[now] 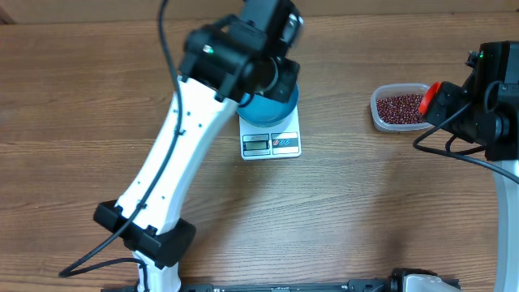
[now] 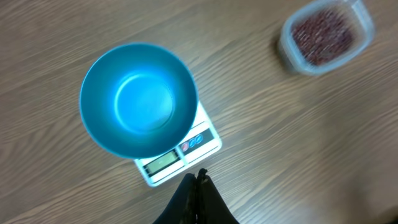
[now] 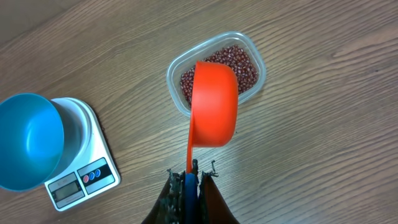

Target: Scoop item into bowl and weigh 150g on scale

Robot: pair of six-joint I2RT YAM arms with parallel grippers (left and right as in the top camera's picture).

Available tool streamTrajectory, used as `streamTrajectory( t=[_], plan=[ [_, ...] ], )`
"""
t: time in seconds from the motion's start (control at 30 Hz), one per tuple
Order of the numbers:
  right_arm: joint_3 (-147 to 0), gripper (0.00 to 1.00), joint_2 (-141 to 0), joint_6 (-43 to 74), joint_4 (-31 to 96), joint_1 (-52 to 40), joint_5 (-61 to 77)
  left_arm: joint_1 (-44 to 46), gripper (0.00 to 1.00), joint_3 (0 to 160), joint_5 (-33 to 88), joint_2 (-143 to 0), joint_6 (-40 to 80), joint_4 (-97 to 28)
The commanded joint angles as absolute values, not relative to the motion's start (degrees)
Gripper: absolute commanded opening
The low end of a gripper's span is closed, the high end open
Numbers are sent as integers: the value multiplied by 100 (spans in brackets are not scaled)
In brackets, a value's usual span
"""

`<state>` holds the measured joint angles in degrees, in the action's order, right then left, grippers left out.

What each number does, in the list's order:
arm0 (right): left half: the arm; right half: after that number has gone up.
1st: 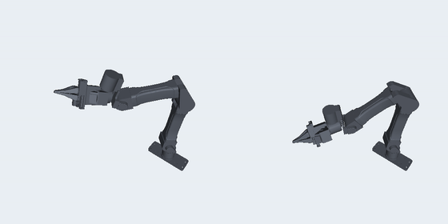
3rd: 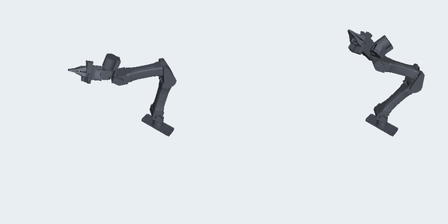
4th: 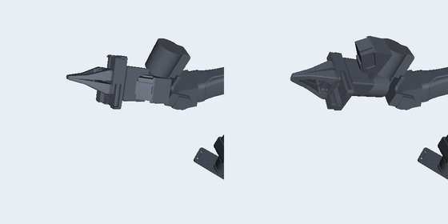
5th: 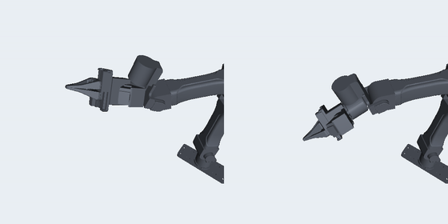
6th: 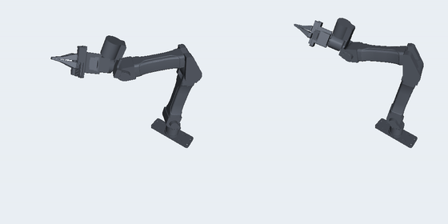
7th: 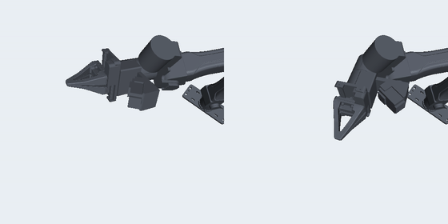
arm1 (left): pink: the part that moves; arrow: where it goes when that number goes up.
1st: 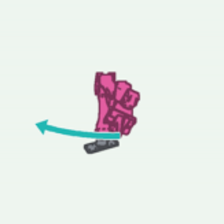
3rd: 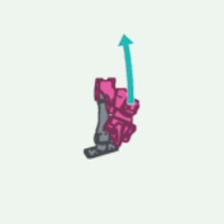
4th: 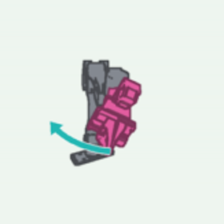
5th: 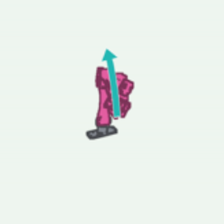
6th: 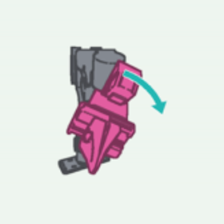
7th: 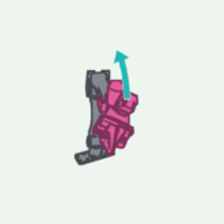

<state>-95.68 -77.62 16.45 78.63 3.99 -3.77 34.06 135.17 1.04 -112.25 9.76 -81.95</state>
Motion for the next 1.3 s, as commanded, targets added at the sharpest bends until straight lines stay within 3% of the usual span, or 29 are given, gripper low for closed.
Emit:
streamTrajectory(
  t=[0.0, 0.33, 0.73, 1.27],
  plan=[
    [-9710, 4, -7723, 1625, 7843, 381, -489, 3677, 4, 13100, -814, -11229, 626, -8202],
    [-9710, 4, -7723, 1623, 8012, 381, -489, 4016, 5, 10975, -823, -11089, 318, -7063],
    [-9710, 4, -7723, 1756, 8038, 381, -484, 4064, 4, 7874, -311, -9419, 121, -4257],
    [-9710, 4, -7723, 1778, 7994, 381, -423, 4064, 4, 7170, -775, -10438, 128, -3017]
  ],
)
